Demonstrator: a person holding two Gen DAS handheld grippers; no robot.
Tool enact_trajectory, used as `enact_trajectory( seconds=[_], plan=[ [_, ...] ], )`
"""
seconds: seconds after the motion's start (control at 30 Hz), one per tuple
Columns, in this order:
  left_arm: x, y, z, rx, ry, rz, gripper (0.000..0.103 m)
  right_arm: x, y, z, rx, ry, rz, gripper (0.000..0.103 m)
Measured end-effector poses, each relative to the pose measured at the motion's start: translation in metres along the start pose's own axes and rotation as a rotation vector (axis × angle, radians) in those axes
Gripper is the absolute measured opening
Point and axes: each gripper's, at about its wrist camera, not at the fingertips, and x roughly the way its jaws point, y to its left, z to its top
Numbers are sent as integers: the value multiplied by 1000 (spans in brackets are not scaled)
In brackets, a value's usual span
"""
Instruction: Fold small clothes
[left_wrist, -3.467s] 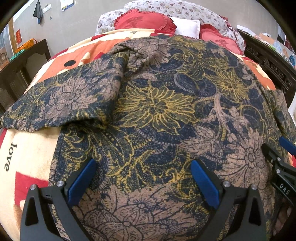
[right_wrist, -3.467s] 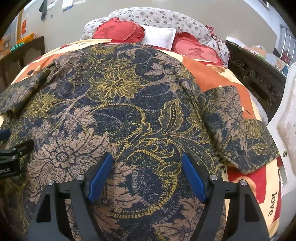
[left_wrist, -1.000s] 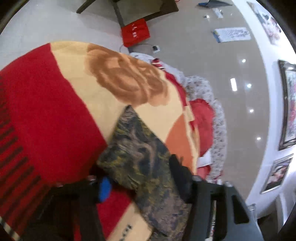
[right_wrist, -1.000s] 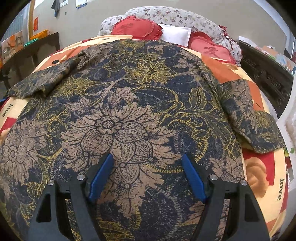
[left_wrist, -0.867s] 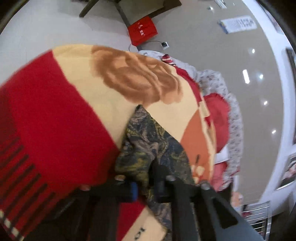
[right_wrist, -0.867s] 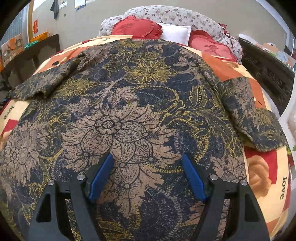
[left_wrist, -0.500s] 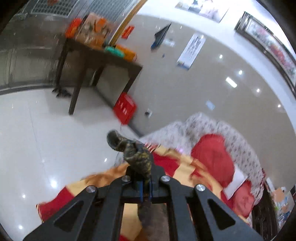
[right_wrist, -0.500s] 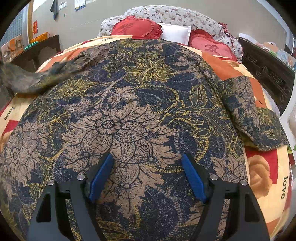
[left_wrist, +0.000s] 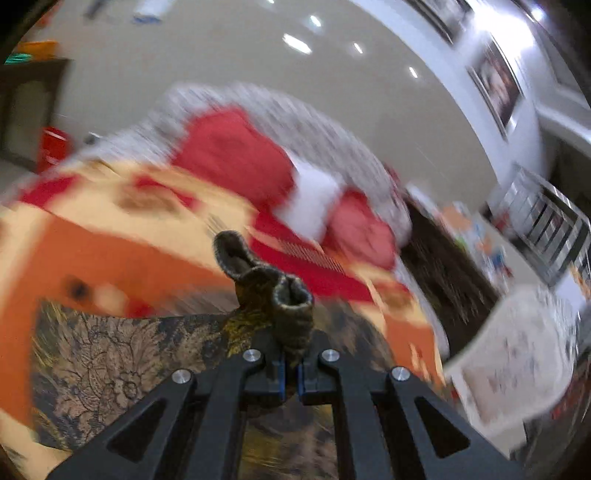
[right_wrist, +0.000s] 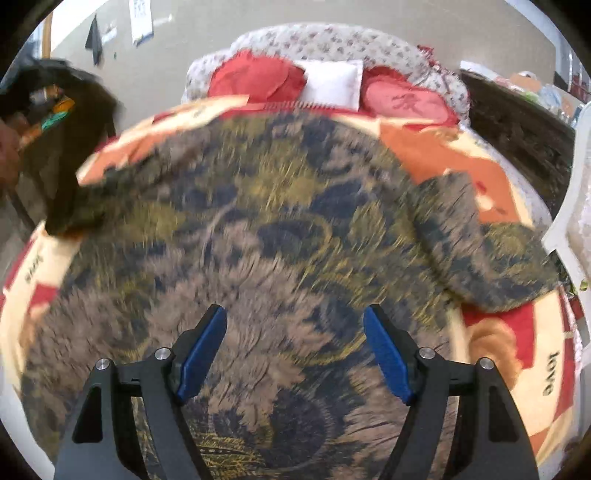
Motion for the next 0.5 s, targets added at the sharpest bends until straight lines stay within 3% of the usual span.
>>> enact_trajectory(
  seconds=[0.13, 0.27, 0.4, 0.5],
  plan=[
    [59, -29, -62, 20, 143, -23, 4, -5, -18, 18, 23, -17, -16, 79],
    [74, -25, -107, -17, 266, -50, 35, 8, -27, 40, 53, -27, 31, 79],
    [50, -22, -119, 59, 250, -7, 60, 38, -27, 64, 95, -14, 162, 79],
    [19, -14, -135, 151, 227, 96, 60, 68, -20, 74, 123, 17, 248, 79]
  ],
)
